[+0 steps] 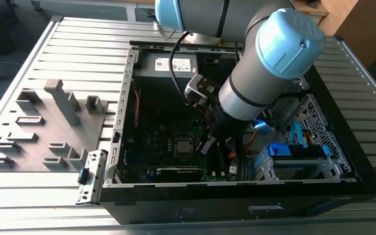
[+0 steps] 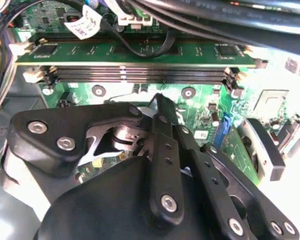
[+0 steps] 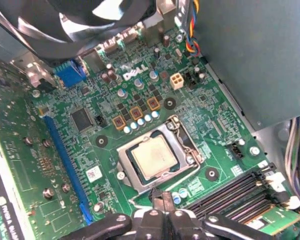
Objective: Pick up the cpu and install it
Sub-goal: 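Install the first cpu locking lever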
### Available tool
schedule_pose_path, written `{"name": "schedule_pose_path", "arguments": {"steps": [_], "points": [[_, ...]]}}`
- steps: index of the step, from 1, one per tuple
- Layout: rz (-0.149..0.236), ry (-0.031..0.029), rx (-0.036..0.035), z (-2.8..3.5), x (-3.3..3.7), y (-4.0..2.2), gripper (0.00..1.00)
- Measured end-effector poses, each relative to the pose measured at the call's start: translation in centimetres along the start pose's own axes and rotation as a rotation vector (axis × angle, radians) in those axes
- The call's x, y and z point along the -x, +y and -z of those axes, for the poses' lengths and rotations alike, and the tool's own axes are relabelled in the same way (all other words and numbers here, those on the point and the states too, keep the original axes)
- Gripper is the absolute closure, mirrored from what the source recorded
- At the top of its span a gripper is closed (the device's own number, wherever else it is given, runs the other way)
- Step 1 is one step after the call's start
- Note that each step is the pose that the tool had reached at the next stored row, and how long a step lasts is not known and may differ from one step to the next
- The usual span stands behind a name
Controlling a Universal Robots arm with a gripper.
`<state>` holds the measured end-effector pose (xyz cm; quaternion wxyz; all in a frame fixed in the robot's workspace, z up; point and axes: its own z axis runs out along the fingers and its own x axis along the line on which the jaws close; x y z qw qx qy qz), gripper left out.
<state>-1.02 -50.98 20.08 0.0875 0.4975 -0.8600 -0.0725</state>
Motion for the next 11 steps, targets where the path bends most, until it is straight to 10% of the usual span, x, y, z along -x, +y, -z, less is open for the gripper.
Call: {"name": "schedule_pose_path", "arguments": {"steps": [11], "points": [[0.0,-0.0001,0.0001,1.02,0.92,0.94,0.89]]}}
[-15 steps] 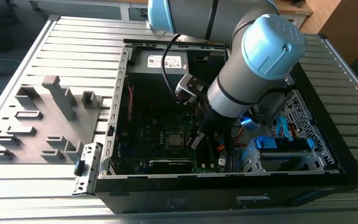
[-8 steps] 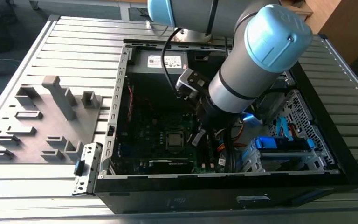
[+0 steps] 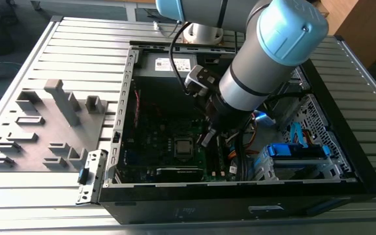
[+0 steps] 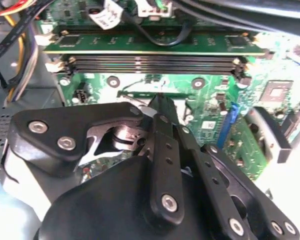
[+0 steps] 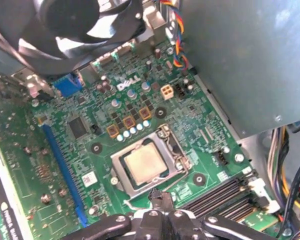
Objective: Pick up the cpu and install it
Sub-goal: 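Install the first cpu locking lever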
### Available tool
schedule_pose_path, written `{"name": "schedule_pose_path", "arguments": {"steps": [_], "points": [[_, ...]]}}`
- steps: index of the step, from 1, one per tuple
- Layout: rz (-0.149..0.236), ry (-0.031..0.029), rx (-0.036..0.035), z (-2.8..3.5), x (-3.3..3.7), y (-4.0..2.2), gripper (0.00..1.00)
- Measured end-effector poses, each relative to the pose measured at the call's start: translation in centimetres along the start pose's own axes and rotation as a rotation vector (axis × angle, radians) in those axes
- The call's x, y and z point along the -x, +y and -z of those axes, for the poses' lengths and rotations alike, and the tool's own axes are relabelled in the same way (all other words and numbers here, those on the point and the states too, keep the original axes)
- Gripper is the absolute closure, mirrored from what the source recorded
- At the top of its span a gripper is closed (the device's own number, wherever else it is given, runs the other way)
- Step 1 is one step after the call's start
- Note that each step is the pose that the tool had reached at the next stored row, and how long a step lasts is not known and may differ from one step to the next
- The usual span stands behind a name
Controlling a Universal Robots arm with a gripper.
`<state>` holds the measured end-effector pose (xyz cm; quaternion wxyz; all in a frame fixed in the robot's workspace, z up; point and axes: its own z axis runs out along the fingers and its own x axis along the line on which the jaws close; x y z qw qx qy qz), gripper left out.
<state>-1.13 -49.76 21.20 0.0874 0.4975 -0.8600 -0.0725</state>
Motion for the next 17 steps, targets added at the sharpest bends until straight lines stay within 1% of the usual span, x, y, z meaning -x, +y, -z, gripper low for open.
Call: {"name": "schedule_pose_path", "arguments": {"steps": [8,12,17], "points": [[0.0,0.0002,-0.0008,-0.19,0.19,1.12,0.89],[0.0,-0.0002,-0.0008,-0.17,0.5,1.55,0.89],[0.0,-0.0005,-0.0015,-0.09,0.66,2.03,0.89]]}}
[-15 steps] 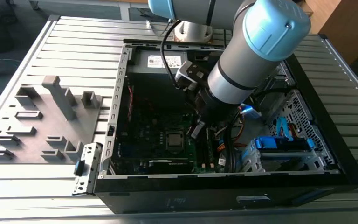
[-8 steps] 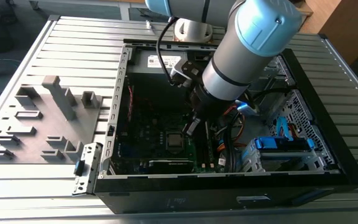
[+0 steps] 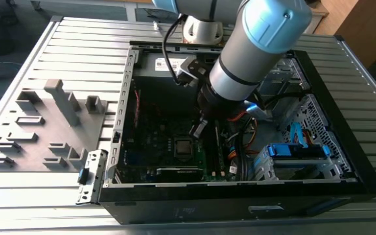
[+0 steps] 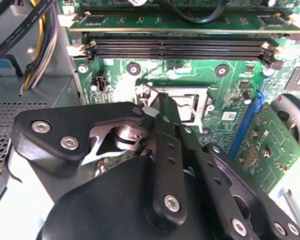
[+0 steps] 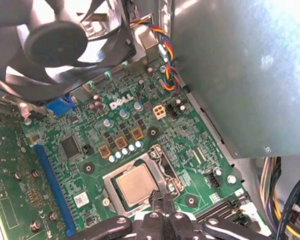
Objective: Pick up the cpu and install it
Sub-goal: 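Install the first cpu locking lever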
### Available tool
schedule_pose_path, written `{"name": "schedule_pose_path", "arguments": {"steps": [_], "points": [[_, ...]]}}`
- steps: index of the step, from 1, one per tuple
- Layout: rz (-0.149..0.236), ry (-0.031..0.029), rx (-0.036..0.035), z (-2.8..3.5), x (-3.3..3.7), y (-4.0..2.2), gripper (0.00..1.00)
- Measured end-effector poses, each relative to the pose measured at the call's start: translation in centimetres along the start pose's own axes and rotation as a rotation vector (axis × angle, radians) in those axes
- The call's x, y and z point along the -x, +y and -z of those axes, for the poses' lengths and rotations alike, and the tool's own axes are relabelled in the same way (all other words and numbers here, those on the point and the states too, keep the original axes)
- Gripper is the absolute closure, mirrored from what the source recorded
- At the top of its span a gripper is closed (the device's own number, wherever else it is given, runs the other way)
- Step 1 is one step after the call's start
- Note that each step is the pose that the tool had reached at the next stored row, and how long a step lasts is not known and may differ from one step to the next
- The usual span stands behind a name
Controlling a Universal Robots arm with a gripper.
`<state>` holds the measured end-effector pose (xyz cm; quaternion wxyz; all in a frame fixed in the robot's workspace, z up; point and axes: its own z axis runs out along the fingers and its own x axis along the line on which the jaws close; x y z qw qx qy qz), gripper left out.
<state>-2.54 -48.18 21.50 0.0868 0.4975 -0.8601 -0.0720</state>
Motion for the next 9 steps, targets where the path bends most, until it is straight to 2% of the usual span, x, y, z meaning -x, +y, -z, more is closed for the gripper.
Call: {"name": "schedule_pose_path", "arguments": {"steps": [9], "points": [[0.0,0.0001,-0.0011,0.33,0.51,0.6,0.89]]}}
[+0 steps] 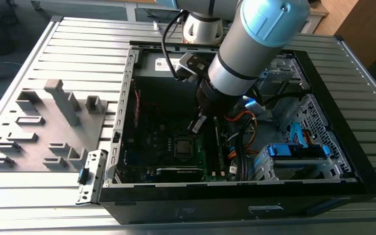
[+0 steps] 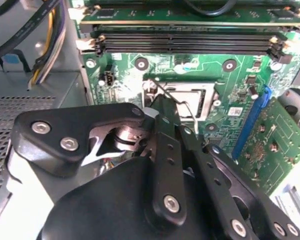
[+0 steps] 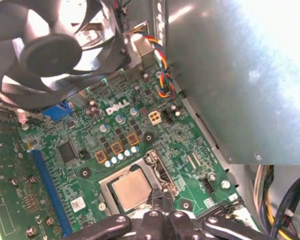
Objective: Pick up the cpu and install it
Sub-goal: 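Install the first cpu locking lever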
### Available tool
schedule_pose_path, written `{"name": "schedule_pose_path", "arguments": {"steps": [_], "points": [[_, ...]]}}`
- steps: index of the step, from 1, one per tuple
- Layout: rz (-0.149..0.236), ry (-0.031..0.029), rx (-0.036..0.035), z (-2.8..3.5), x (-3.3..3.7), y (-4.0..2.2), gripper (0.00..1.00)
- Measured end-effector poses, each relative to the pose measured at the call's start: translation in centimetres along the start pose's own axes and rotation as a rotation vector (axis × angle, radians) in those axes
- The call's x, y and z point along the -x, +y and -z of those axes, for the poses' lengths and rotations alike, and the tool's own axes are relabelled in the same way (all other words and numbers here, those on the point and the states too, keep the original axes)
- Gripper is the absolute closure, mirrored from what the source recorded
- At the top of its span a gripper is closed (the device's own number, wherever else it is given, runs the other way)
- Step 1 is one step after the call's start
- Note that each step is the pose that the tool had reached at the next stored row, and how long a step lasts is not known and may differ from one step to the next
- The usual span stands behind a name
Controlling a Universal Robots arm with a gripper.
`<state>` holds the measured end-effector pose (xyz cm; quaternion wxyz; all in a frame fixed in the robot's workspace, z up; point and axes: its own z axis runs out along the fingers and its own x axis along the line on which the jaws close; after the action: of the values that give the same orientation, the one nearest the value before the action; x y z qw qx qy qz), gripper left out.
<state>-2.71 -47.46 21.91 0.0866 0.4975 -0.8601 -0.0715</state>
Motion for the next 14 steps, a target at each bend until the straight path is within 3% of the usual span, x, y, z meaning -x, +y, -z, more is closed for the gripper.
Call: {"name": "schedule_pose_path", "arguments": {"steps": [9,14], "points": [[-0.002,0.0061,-0.0036,0.1,0.14,0.11,0.89],[-0.002,0.0068,-0.0039,0.12,-0.29,-0.13,0.89]]}}
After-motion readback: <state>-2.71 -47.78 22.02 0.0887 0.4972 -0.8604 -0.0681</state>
